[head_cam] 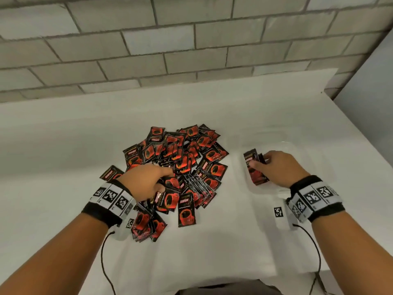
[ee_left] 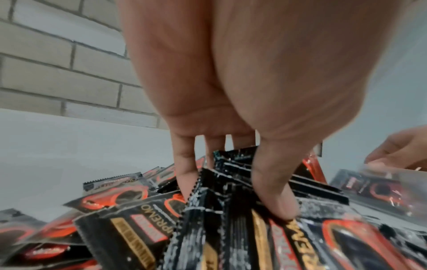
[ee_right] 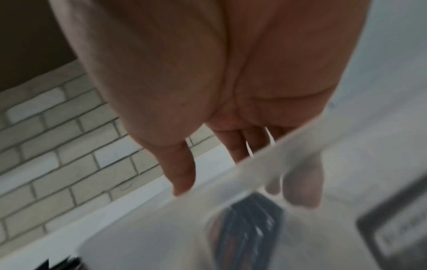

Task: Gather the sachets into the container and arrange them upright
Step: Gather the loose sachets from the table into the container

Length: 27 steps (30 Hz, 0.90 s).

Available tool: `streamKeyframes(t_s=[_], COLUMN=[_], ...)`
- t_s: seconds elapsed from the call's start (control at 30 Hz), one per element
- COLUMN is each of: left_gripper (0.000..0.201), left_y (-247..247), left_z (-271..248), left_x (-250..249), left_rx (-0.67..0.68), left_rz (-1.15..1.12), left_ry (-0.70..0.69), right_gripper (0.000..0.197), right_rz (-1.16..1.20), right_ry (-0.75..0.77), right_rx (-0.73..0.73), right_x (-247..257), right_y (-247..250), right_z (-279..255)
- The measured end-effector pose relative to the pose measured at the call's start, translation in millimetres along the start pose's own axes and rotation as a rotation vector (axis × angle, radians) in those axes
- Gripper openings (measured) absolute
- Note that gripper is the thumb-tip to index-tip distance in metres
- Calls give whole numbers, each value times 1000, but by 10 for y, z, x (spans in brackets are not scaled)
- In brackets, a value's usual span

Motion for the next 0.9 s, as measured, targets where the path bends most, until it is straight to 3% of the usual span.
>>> streamKeyframes(t_s=[0.07,0.17,0.2,0.27,0.33,0.37,0.43,0.5,0.6,0.7,0.77,0.83,0.9], left_gripper=[30,38,42,45,44,41,34,35,59,62,70,101,132], left_y=[117,409,508,689,800,817,791,682,523,405,196,-113,-398], left_z=[-43,-148,-182,-233,-254,-249,-214,-183,-211,-317,-416,-522,-653], left_x=[6,-43,-88,-238,-422,-491,-557,-565,-520,-301,-30,303,557], left_rx=[-50,-175,-217,-293,-323,-328,-328,-235,-95,-89,-42,21,100], left_rz=[-42,-217,-295,-433,-578,-635,-689,-802,-898,-620,-369,-117,13], left_ry=[15,18,-4,-76,-163,-198,-216,-211,-177,-91,35,231,426], right_gripper=[62,59,62,84,107,109,91,62,37,35,47,56,57], right_rz=[-108,74,195,407,481,514,649,738,751,523,368,377,346], right_ry=[56,314,402,538,652,686,630,543,470,389,270,163,95], right_rx=[-126,-342,-314,-120,42,71,80,74,7,-296,-462,-472,-347], right_x=[86,585,812,1307,1696,1798,1799,1678,1381,930,559,236,61], right_y=[150,360,342,122,-139,-240,-316,-312,-130,443,791,890,731], right_z=[-8,-154,-216,-337,-425,-426,-382,-343,-273,-226,-238,-214,-124])
Point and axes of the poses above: each hand's wrist, its own z-axis towards the middle knuckle, its own y-axis out of the back of the hand, x = y × z, the point moved 9 cm from there along z, towards the middle knuckle, and after that the axes turned 12 degrees about y, right-handed, at the moved point
